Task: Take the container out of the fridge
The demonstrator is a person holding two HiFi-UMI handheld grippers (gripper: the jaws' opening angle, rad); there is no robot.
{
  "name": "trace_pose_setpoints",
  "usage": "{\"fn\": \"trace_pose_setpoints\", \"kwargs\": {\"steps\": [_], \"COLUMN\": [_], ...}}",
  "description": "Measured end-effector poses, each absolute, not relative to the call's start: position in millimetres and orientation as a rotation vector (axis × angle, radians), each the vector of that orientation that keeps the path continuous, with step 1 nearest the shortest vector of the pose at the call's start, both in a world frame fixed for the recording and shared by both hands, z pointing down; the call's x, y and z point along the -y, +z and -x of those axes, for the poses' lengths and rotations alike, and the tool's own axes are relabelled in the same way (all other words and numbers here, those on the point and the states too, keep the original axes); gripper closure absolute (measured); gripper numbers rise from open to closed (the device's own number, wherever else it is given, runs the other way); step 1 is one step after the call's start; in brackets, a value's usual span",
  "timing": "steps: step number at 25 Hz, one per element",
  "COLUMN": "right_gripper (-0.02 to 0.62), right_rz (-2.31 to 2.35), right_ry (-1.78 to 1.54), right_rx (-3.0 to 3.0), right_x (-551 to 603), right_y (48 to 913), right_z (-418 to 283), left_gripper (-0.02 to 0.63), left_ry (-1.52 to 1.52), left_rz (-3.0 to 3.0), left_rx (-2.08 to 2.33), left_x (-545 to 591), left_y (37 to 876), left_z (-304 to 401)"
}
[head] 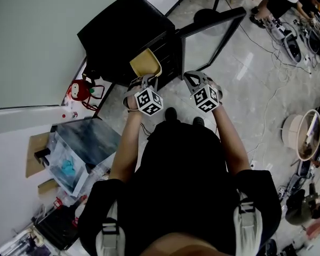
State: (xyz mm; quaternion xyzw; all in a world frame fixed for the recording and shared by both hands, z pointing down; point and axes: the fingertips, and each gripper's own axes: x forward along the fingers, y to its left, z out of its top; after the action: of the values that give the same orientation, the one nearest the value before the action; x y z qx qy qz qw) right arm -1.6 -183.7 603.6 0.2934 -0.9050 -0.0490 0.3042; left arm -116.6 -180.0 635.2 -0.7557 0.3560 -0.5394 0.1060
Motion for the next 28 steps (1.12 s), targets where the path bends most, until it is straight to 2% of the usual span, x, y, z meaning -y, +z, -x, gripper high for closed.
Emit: {"fn": "trace_pose_setpoints", "kwargs": {"steps": [28], "right_gripper": [0.597], "right_rz": [-0.593], "right_ry": [-0.18], "right_rx": [2.453], "right_x": [107], "right_y": [611], "right_z": [-98], "left_gripper": [0.563], "left_ry": [-1.649], "left_rz": [2.192], "left_rx": [-1.276], "left_x": [87], "left_y": [633], "left_z": [27]}}
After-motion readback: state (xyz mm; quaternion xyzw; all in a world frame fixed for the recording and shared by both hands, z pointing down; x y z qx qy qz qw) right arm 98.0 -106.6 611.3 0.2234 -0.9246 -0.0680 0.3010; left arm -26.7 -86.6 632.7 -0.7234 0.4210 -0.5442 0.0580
